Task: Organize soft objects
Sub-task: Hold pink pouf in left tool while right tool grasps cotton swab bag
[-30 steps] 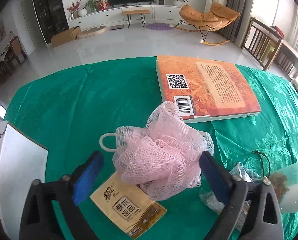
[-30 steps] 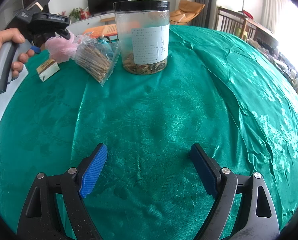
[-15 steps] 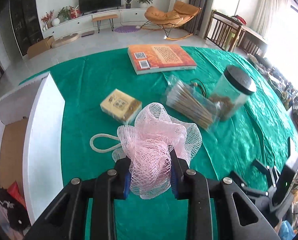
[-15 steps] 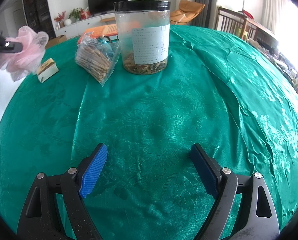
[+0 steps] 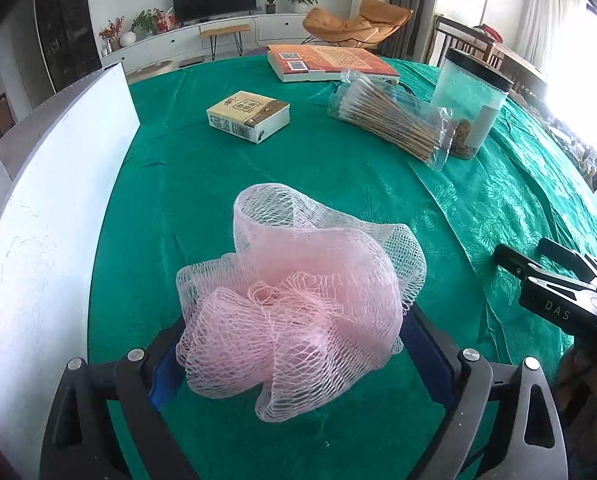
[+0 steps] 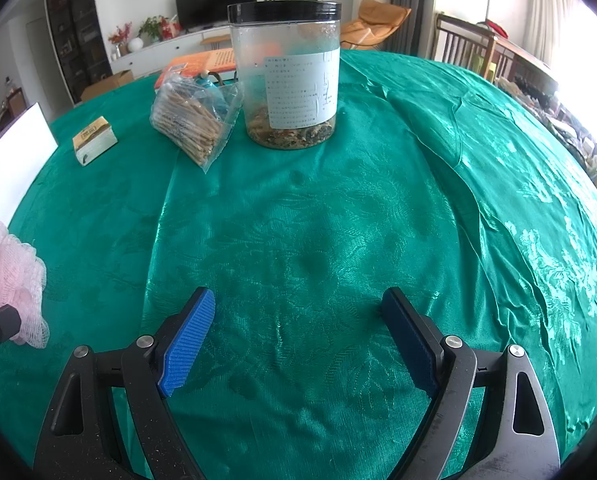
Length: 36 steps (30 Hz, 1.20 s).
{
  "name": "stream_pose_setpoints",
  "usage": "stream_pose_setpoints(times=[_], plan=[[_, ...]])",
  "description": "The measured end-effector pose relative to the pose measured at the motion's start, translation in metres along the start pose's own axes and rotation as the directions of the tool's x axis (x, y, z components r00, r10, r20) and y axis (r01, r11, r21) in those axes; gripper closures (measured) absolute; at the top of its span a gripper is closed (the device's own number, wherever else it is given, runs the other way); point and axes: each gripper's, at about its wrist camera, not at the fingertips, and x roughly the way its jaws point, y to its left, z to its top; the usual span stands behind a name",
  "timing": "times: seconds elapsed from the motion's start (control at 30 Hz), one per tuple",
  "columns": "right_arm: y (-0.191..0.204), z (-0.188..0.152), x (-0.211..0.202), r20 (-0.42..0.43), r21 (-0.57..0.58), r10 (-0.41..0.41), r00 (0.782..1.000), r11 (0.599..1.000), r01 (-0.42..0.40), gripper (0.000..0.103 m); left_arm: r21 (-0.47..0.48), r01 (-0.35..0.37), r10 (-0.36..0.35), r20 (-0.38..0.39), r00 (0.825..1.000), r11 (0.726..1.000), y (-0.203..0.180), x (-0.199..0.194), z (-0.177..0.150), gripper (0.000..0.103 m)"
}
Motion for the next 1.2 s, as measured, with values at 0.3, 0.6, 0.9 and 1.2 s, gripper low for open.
stream_pose_setpoints(times=[0.3, 0.6, 0.9, 1.2], plan=[[0.0, 0.0, 0.0, 0.0, 0.0, 0.0, 1.0, 1.0, 0.0, 0.015, -0.012, -0.063, 0.064, 0.022, 0.998, 0.998, 0.008, 0.029, -0.002, 0.004], [0.0, 0.0, 0.0, 0.0, 0.0, 0.0, 1.0, 1.0, 0.0, 0.015, 0.004, -0.075, 0.074, 0.045, 0.996, 0.997, 0.005, 0.031, -0.004, 0.0], [0.0, 0.0, 0.0, 0.0, 0.001, 0.001, 1.0, 1.0, -0.001, 0.015, 0.001, -0.076, 0.076, 0.045, 0.996, 0.997, 0.005, 0.031, -0.004, 0.0], [0.051, 0.047, -0.005, 0.131, -0.22, 0.085, 0.988, 0.974, -0.055, 0.016, 0.001, -0.076, 0.076, 0.046, 0.996, 0.997, 0.005, 0.032, -0.004, 0.0]])
